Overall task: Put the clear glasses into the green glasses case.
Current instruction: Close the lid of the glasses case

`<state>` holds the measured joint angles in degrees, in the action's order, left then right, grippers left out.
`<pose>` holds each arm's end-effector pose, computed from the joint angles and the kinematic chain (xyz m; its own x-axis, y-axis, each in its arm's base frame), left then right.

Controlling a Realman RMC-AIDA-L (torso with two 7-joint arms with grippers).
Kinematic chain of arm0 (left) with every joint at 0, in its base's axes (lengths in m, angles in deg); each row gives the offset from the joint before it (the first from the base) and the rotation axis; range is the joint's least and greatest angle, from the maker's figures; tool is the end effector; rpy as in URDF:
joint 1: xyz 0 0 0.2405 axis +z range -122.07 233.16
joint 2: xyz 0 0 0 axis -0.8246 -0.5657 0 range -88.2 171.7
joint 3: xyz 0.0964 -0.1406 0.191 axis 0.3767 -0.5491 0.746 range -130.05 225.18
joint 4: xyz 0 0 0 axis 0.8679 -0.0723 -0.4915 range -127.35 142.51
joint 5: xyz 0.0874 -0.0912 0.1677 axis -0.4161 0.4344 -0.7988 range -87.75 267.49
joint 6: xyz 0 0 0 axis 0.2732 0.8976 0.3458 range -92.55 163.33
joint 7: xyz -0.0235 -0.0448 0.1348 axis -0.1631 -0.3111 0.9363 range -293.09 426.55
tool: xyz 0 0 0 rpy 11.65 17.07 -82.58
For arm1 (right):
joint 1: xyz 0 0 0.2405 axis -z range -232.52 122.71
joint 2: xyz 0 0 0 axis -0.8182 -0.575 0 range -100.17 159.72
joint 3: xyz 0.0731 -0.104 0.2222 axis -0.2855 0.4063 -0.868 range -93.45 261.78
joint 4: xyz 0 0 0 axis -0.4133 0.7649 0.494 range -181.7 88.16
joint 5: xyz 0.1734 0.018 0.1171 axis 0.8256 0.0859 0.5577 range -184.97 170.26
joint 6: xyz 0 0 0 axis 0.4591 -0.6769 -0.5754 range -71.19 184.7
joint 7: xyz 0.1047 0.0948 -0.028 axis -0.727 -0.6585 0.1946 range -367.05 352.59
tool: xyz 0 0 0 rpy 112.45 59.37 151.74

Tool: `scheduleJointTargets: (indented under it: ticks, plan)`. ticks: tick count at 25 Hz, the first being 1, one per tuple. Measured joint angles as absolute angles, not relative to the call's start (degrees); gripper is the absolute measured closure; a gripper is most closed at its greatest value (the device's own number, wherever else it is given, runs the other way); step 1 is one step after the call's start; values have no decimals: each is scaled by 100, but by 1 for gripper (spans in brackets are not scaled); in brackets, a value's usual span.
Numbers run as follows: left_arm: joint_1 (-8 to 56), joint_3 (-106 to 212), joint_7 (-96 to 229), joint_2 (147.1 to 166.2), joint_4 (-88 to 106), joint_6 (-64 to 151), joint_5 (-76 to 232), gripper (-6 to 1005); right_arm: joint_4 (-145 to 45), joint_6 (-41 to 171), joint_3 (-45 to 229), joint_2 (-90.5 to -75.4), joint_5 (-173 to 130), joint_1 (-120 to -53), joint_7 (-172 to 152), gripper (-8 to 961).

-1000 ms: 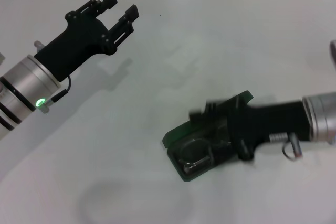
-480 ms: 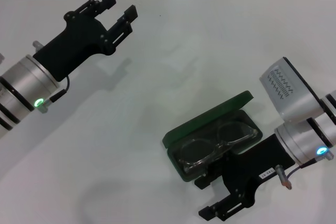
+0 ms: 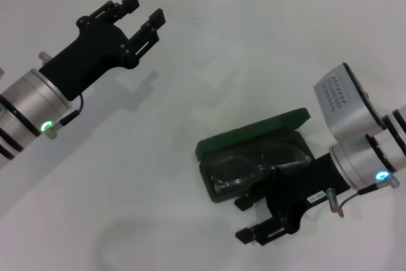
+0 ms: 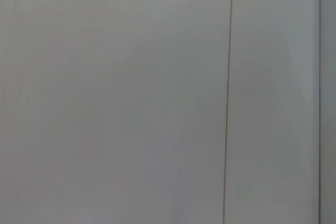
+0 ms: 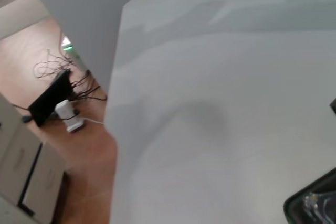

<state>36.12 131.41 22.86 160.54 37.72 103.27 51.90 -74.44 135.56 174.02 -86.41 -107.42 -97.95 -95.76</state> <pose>-0.2538 0.3345 -0.0179 0.6199 -0.0314 0.7841 0.5665 -0.6735 -0.4748 0.2081 0.3161 -0.0951 0.9581 -0.2816 -0.0522 -0.2660 -0.9425 0.2025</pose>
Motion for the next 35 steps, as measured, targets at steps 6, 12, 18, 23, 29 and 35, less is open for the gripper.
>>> scheduleJointTargets:
  ticks: [6, 12, 18, 23, 29, 35]
  plan:
    - [3613, 13141, 2287, 16065, 3772, 10307, 5190, 420, -7647, 13183, 17358, -8641, -10614, -9612, -9535, 276]
    - [3607, 13136, 2465, 16110, 3702, 10305, 5250, 419, -8164, 12917, 17357, -8614, -10455, -9236, -9442, 276]
    - [3579, 13078, 2804, 16148, 3472, 10437, 5379, 420, -8206, 14016, 16445, -8577, -10179, -8986, -8639, 276]
    - [3448, 13109, 3822, 16217, 2660, 11288, 6324, 425, -8225, 14314, 15424, -8583, -10175, -8614, -8027, 277]
    - [3141, 13104, 4572, 16251, 1720, 12179, 6927, 422, -8082, 14409, 14347, -8604, -9782, -8166, -7342, 277]
    - [2958, 13125, 4638, 16251, 1342, 11841, 7696, 420, -7011, 14436, 14161, -8616, -7586, -7921, -5367, 277]
